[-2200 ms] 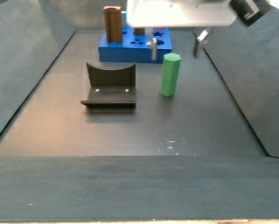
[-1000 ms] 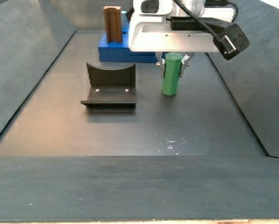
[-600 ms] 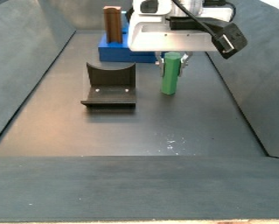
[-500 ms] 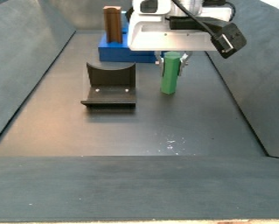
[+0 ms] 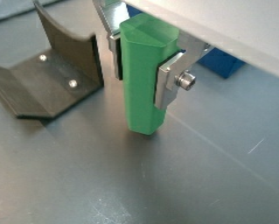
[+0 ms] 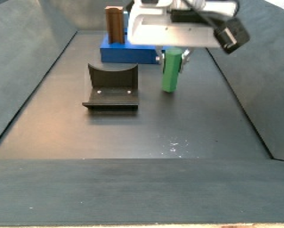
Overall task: Pick up the hexagon object. Move up. Move to above the board. Insert the hexagon object.
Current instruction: Move up, then move to above the board.
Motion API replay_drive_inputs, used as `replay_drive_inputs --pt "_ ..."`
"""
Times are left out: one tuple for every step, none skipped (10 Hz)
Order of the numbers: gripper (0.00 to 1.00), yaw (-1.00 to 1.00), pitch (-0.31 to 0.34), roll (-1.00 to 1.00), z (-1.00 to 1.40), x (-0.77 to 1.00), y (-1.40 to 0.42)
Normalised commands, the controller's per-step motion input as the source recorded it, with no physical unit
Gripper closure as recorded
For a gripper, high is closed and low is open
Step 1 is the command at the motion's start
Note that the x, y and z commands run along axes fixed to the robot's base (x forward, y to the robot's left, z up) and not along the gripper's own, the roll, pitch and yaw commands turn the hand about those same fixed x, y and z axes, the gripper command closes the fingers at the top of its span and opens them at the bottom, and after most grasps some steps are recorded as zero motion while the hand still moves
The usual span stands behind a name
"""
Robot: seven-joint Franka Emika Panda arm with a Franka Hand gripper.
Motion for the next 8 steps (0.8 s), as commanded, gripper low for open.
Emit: replay_drive_inputs --pt "1.0 0.0 0.073 0.02 0.52 -0.04 0.04" --pt "1.0 -0.01 0.069 0.04 0.31 -0.03 0.03" --pt "1.0 -0.24 0.415 0.28 1.0 -0.22 0.01" --pt "1.0 -0.23 0.395 0.29 1.0 -0.22 0.0" --pt "1.0 -0.16 0.319 0.27 1.0 -0.21 0.0" --pt "1.0 -0.07 0.219 0.2 1.0 -0.19 0.0" --pt "1.0 -0.02 0.158 0.15 1.0 -0.18 0.0" --pt "1.0 0.0 0.112 0.12 1.0 -0.16 0.0"
